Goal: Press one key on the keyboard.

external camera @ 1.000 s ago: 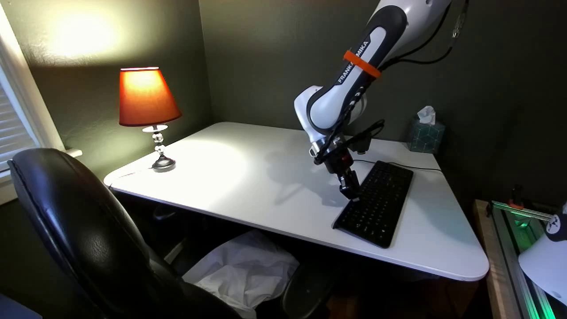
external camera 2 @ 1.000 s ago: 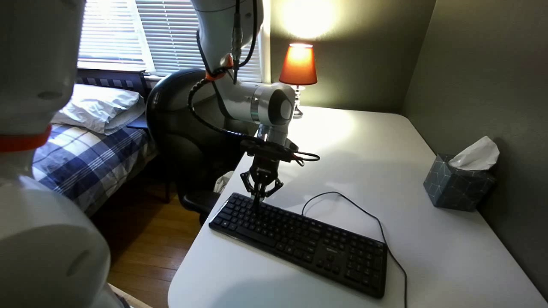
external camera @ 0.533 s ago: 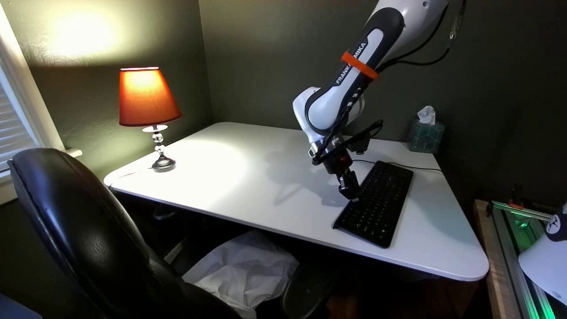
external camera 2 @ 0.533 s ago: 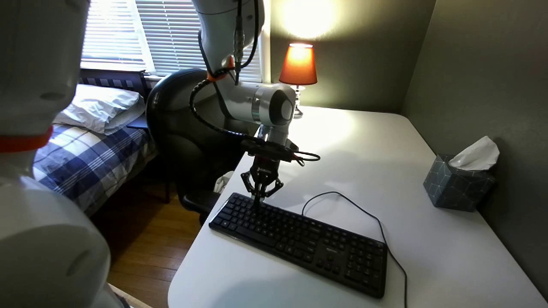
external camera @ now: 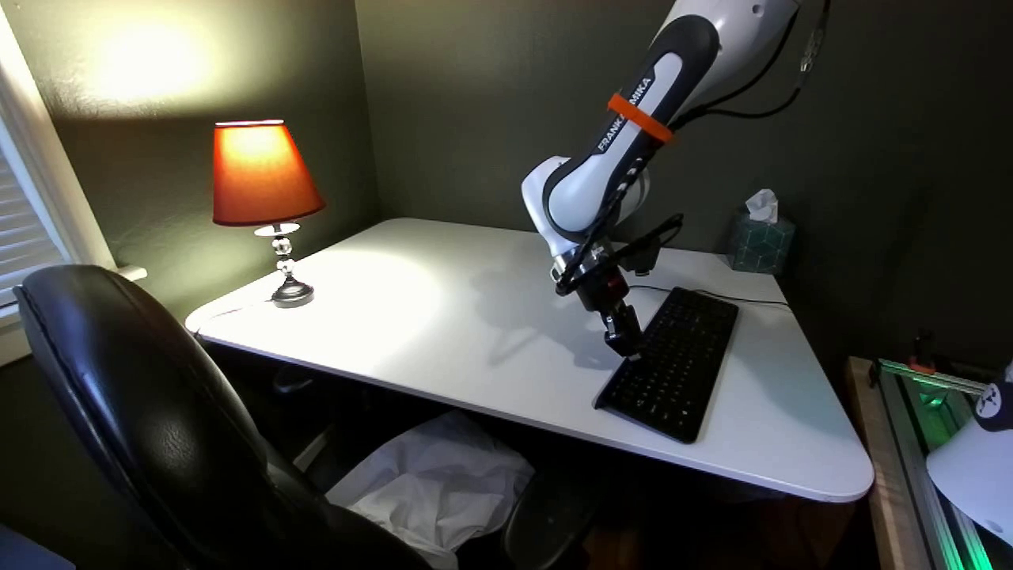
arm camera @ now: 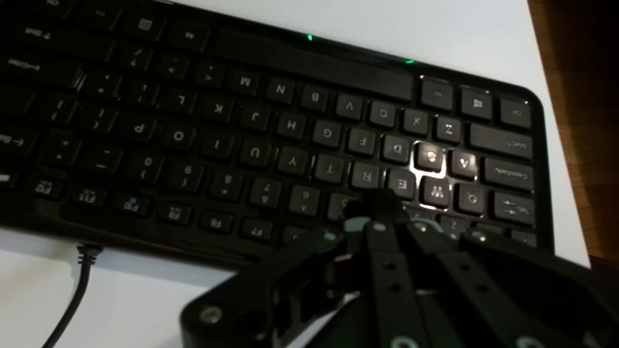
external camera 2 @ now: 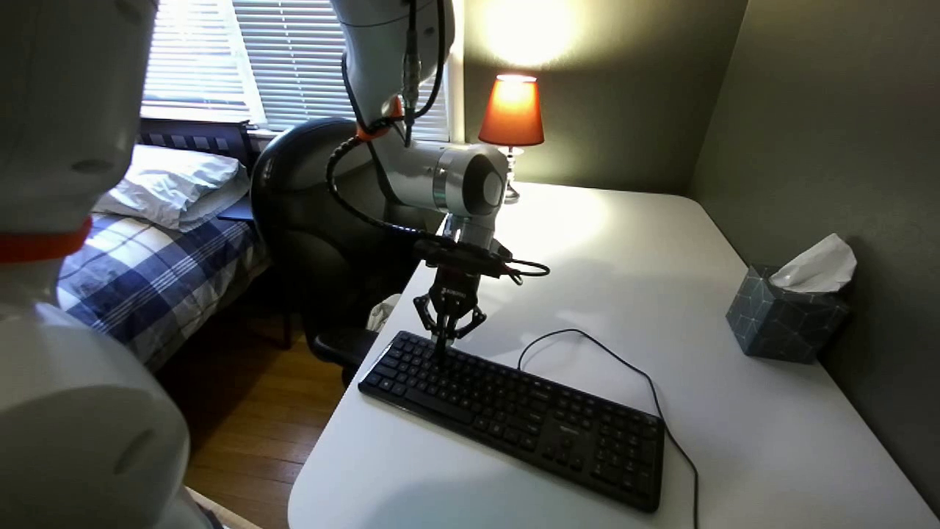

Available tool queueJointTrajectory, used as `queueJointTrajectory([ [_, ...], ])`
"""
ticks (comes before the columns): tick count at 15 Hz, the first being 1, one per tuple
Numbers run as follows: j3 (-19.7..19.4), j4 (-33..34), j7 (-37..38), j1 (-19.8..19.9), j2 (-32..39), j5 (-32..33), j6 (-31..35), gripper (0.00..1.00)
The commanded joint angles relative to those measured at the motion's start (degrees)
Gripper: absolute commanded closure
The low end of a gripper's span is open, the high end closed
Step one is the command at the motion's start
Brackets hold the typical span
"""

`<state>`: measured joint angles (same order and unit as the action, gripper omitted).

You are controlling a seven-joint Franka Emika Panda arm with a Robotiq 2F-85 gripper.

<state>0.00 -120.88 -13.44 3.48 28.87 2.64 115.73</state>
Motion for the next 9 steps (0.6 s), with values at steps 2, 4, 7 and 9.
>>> queueJointTrajectory([
  [2,0.4,1.5,0.2,0.4,1.1,-0.9,-1.8,1.00],
  [4,0.4,1.3,0.3,0.3,0.9,-0.9,-1.7,1.00],
  [7,0.4,0.8,0.2,0.3,0.4,-0.8,-1.7,1.00],
  [9,0.4,0.4,0.1,0.3,-0.2,-0.7,-1.6,1.00],
])
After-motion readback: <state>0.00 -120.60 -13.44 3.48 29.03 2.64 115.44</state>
